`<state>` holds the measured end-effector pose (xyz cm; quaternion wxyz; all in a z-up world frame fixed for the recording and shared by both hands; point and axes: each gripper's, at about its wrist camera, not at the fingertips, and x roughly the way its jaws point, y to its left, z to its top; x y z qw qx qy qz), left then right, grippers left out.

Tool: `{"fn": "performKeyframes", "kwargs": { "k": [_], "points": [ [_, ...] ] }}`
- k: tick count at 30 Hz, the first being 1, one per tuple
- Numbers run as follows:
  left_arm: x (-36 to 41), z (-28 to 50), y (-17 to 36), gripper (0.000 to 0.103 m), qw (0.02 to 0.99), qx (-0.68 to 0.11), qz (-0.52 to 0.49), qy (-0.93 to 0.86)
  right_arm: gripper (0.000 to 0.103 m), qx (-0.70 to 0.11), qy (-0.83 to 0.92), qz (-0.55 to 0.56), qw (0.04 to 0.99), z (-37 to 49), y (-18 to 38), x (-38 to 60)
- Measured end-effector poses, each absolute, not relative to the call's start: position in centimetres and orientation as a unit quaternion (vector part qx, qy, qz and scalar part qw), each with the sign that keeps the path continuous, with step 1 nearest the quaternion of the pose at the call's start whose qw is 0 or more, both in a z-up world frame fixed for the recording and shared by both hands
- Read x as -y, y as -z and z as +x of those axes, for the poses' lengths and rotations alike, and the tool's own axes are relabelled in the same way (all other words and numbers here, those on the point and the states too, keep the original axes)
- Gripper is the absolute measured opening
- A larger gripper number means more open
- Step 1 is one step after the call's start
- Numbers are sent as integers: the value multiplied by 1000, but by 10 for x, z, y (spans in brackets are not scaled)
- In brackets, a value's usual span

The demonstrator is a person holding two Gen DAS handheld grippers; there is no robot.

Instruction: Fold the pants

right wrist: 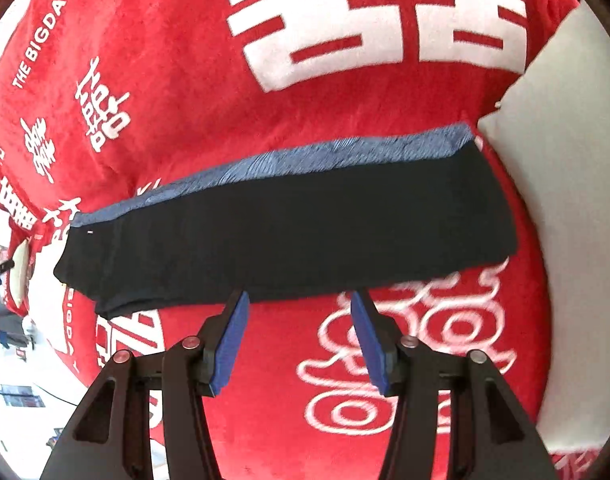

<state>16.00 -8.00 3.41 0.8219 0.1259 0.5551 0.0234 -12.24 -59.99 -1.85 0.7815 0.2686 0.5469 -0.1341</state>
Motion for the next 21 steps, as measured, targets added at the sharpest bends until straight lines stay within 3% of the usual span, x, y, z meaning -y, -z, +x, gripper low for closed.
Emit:
{"fn": "performKeyframes", "kwargs": {
  "k": [16, 21],
  "points": [
    [59, -57, 43, 103, 664, -718, 119, 172, 60, -559, 129, 310, 758, -179, 18, 468],
    [78, -79, 36, 103, 661, -707, 147, 205, 65, -547, 154, 329, 755, -206, 15, 465]
  ]
}}
